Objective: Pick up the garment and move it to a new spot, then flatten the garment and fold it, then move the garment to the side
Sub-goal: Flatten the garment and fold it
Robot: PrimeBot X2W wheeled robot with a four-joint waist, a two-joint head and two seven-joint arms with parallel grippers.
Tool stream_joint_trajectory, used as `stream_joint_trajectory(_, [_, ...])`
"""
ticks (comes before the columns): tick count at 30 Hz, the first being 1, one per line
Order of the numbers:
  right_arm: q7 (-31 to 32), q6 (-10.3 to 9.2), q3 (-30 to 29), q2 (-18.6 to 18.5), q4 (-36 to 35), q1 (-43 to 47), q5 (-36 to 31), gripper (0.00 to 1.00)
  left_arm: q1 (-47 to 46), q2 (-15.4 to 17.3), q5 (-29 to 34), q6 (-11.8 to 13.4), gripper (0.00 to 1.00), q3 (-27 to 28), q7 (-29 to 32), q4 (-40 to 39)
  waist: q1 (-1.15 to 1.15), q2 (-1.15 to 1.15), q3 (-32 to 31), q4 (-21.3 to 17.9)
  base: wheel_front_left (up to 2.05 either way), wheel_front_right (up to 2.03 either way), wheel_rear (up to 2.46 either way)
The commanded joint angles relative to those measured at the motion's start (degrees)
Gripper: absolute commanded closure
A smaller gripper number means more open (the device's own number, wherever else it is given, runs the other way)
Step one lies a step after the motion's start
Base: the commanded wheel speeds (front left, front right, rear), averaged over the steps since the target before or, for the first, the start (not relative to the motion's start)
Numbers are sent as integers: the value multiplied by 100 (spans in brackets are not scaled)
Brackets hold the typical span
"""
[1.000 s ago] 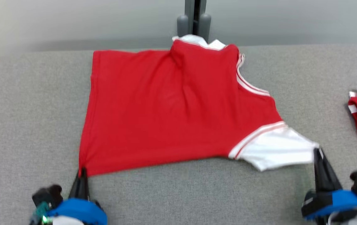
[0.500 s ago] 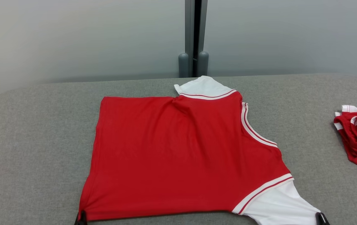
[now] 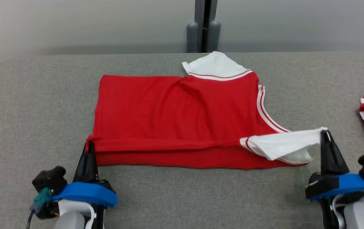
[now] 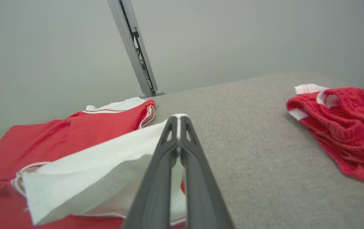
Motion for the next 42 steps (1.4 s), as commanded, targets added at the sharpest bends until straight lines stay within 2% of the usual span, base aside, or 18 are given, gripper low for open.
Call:
stream_joint_trajectory(1, [-22,-2,46,-69,112,-362,-91,100,-269,8,38,39,100,-14,-25,102,0,0,180,77,0,0,0])
stream_joint_trajectory(8, [-21,-2,184,-152,594,-1630,-379,100,-1175,8,401,40,100,135,-25,510,0,0,629,87,0,0,0])
stream_joint_trajectory(13, [-20,-2,147,-192,1000,-2157,-600,100,-1594,6,607,25,100,217,-25,870,0,0,829,117,0,0,0])
stream_joint_trajectory(14, [-21,-2,99,-192,1079,-2222,-652,97,-1645,6,643,29,99,232,-26,928,0,0,847,123,0,0,0])
stream_joint_trajectory(15, [-21,-2,74,-177,1125,-2283,-691,50,-1699,8,688,58,40,255,-25,949,0,0,864,129,0,0,0])
stream_joint_trajectory(16, [-21,-2,74,-177,1125,-2283,-691,50,-1699,8,688,58,40,255,-25,949,0,0,864,129,0,0,0])
stream_joint_trajectory(17, [-21,-2,46,-166,1123,-2341,-833,0,-1741,7,721,76,0,306,-25,955,0,0,888,138,0,0,0])
stream_joint_trajectory(26, [-20,-2,-183,-30,874,-1625,-1159,0,-1104,7,968,244,0,516,-25,435,0,0,663,112,0,0,0])
stream_joint_trajectory(33, [-20,-2,-163,73,819,-742,-1228,0,-161,3,1089,310,0,313,-24,241,0,0,218,45,0,0,0])
stream_joint_trajectory(42, [-20,-2,-42,110,934,172,-1099,0,824,3,876,496,0,57,-25,-97,0,0,-294,22,0,0,0])
